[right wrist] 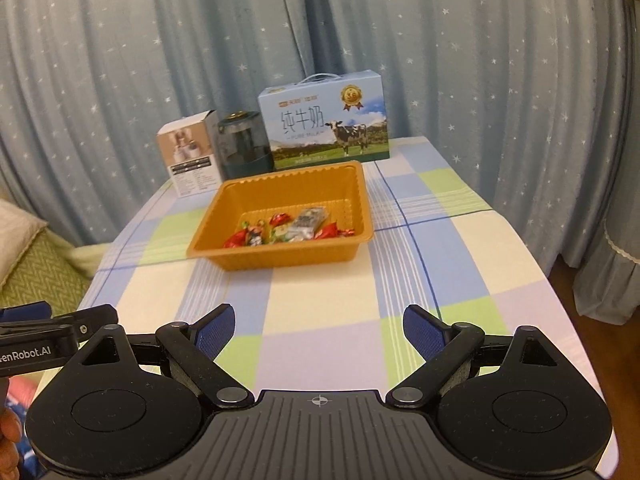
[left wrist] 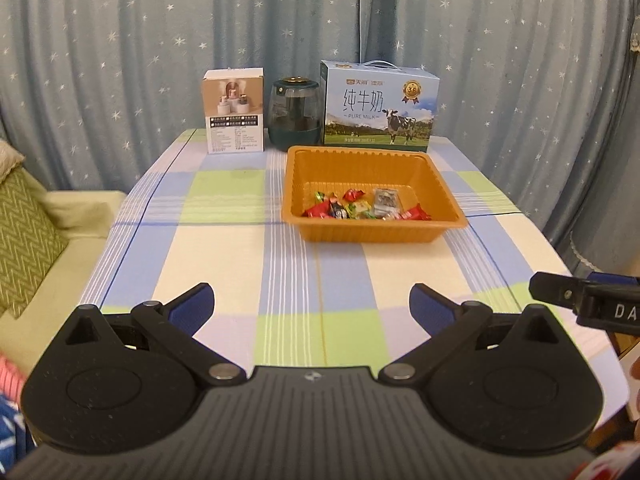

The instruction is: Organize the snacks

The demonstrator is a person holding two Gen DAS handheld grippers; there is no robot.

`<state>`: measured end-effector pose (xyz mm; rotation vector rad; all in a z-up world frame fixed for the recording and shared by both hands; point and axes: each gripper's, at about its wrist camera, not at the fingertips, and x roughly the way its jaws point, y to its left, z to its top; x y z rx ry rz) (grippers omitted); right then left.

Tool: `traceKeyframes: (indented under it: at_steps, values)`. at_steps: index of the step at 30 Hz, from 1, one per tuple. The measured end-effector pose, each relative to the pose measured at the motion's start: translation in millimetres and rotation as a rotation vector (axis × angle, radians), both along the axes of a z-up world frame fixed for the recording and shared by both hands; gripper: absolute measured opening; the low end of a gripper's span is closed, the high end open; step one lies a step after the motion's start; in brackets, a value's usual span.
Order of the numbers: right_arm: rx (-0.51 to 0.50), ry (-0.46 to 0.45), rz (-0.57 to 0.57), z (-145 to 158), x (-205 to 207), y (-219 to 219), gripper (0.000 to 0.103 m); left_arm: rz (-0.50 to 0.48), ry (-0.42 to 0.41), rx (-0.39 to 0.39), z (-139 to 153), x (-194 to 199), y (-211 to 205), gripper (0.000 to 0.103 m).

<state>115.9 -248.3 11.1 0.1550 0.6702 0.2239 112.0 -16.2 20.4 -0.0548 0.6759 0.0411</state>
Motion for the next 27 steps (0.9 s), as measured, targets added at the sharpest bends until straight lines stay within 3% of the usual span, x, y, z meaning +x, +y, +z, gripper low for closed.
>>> traceKeyframes:
  at_steps: [8,27]
  values:
    - [-0.039,-0.038,-0.003,19.1,-53.9,1.0,0.091,0.024,0.015,-0.020,15.8,-50.0,-6.4,0.103]
    - [-0.062,0.008,0.021,26.5,-135.7,8.6,0.091,0.036,0.020,-0.029,26.9,-121.6,-1.4,0.103]
